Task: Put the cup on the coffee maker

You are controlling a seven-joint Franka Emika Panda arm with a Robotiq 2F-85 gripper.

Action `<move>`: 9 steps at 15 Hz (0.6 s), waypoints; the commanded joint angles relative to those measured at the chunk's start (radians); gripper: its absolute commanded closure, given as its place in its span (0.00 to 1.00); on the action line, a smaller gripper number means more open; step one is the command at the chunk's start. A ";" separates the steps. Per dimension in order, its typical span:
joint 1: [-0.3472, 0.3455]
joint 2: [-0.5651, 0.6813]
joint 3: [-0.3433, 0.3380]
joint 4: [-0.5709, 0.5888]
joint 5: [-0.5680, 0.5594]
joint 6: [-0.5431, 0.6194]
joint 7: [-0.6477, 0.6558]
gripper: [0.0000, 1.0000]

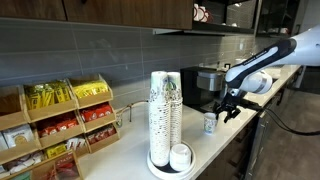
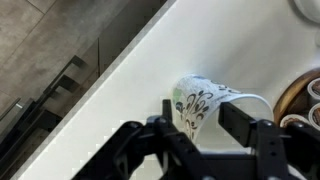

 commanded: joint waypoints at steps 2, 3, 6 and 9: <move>0.000 0.054 -0.010 0.027 0.078 0.021 -0.054 0.82; -0.001 0.058 -0.010 0.029 0.088 0.019 -0.058 0.85; -0.005 0.077 -0.010 0.036 0.104 0.019 -0.066 0.83; -0.012 0.068 -0.013 0.031 0.123 0.036 -0.062 0.96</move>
